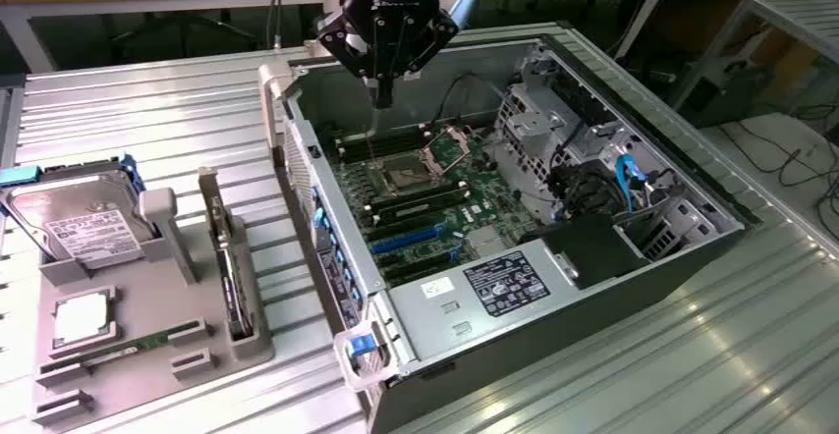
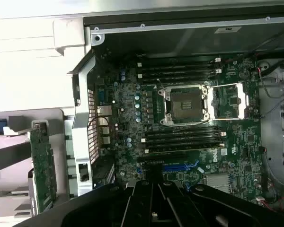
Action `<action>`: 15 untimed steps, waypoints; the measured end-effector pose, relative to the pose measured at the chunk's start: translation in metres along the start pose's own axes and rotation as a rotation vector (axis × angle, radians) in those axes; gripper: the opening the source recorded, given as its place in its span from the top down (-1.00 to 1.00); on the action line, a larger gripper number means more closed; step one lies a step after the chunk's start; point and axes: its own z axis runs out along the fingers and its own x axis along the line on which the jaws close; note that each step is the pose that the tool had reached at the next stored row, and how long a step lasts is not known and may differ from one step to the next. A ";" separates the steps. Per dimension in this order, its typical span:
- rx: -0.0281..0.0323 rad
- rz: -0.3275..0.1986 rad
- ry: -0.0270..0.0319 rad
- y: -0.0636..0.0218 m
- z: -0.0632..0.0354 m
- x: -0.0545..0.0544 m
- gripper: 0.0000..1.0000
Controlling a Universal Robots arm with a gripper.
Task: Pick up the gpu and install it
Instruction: 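Reach for the gpu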
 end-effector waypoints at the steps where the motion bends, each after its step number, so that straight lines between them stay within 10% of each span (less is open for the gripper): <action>1: 0.0000 0.000 0.0000 0.0000 0.0000 0.001 0.79; 15: 0.0000 -0.002 0.0009 -0.0019 -0.0005 0.025 0.79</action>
